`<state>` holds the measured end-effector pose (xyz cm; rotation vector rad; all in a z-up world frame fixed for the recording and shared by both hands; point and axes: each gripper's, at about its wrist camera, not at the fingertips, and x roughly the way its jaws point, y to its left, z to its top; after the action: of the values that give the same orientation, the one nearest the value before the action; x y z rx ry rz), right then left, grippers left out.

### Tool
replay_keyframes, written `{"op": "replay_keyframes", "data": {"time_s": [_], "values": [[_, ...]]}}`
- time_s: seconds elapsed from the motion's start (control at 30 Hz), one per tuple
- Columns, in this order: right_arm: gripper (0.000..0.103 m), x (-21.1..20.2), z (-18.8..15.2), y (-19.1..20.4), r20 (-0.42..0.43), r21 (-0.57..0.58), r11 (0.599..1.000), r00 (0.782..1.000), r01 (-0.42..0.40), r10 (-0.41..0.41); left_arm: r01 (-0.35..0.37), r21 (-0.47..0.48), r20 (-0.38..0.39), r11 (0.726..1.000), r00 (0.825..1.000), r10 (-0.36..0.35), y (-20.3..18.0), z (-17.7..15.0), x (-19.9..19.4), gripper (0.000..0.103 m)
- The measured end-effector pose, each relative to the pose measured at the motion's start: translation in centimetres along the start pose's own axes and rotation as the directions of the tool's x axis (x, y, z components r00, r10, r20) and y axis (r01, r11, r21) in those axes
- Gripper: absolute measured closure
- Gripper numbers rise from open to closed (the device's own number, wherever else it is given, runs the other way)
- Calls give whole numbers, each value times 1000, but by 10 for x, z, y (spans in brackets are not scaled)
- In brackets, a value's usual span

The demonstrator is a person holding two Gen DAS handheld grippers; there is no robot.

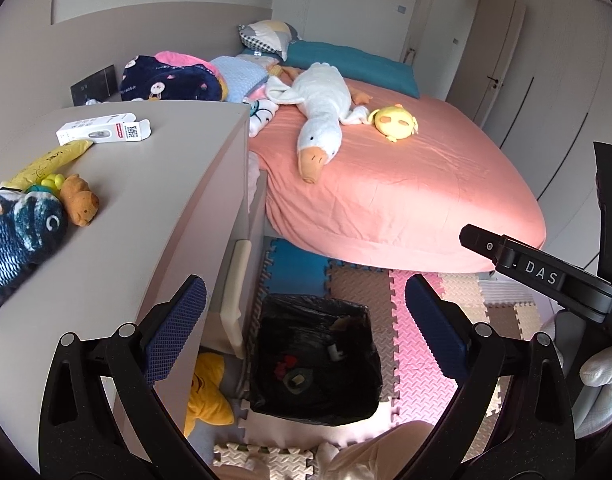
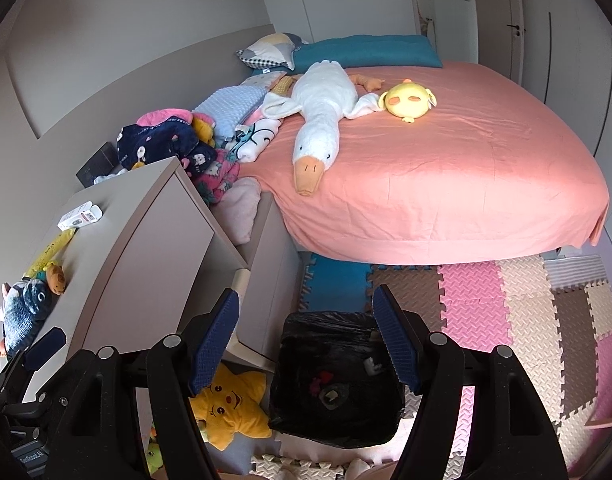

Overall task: Collect trash
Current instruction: 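Move both open tools back over the table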

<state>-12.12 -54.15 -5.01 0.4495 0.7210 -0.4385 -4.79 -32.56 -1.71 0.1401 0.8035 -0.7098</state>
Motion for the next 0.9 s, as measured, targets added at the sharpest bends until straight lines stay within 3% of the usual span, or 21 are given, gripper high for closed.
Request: {"op": "replay_keyframes", "data": {"time_s": [0.5,0.9], "values": [[33,-4,-8,69,-5,-121,991,998,-59,59,-76,-49,52,996,995,79,57,-3,-34,7],[33,-6,-24,148,-15,-225,962,988,-153,154,-163,-154,103,975,978,180,129,-9,-75,7]]}}
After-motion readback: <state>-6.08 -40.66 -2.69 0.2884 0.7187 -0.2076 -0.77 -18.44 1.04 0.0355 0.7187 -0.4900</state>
